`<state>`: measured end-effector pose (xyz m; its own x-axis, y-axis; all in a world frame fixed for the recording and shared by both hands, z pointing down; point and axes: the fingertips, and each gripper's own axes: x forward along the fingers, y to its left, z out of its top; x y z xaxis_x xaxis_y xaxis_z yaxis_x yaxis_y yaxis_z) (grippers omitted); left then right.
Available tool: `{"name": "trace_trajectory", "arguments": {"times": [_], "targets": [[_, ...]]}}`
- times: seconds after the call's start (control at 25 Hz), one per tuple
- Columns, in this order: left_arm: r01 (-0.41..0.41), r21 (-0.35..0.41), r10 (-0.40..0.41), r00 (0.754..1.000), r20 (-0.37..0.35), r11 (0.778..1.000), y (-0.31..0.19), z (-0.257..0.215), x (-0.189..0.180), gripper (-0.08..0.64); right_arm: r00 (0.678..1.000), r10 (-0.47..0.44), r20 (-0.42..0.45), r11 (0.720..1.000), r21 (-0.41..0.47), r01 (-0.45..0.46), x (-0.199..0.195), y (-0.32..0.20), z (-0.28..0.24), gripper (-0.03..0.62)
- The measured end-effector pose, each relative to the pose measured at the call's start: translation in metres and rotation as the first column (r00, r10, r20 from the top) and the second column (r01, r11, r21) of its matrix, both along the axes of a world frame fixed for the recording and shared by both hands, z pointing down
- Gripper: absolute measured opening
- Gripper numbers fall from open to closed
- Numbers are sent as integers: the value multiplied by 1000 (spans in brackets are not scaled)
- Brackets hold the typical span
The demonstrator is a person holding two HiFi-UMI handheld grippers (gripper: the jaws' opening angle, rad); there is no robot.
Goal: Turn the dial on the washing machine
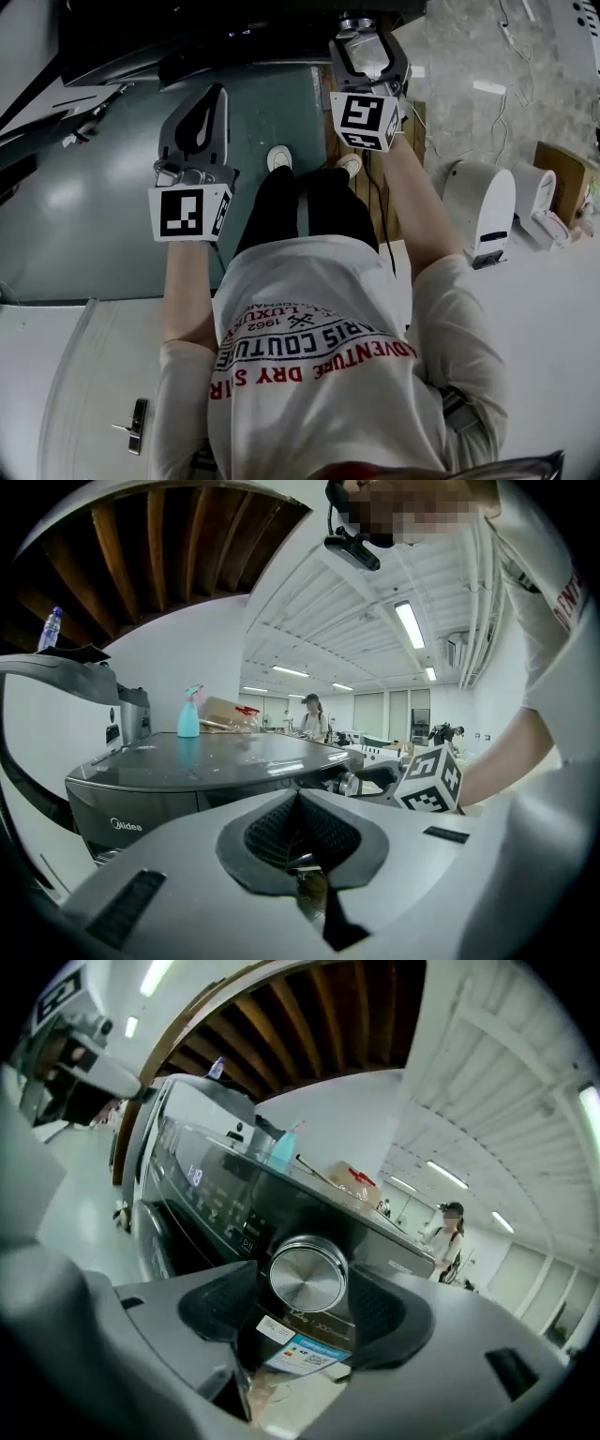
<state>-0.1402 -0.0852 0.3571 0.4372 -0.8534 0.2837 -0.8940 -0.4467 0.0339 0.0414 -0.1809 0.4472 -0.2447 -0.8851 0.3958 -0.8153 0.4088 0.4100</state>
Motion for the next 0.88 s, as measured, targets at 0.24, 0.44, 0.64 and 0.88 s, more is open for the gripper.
{"name": "trace_trajectory", "arguments": {"times": [0.24,0.44,0.64,0.88], "targets": [[4,-22,-4,1000,2,1000,2,6,-1,15,983,36,-183,998,61,-25,3,-7,6,293],[11,-33,-11,1000,5,999,4,10,-7,15,994,58,-94,998,22,-56,4,-7,6,291],[17,-42,-17,1000,2,999,6,13,-11,15,984,117,132,991,-78,-107,5,-10,3,290],[8,-49,-8,1000,1,999,8,18,-13,15,951,160,264,983,-131,-129,10,-11,7,290]]}}
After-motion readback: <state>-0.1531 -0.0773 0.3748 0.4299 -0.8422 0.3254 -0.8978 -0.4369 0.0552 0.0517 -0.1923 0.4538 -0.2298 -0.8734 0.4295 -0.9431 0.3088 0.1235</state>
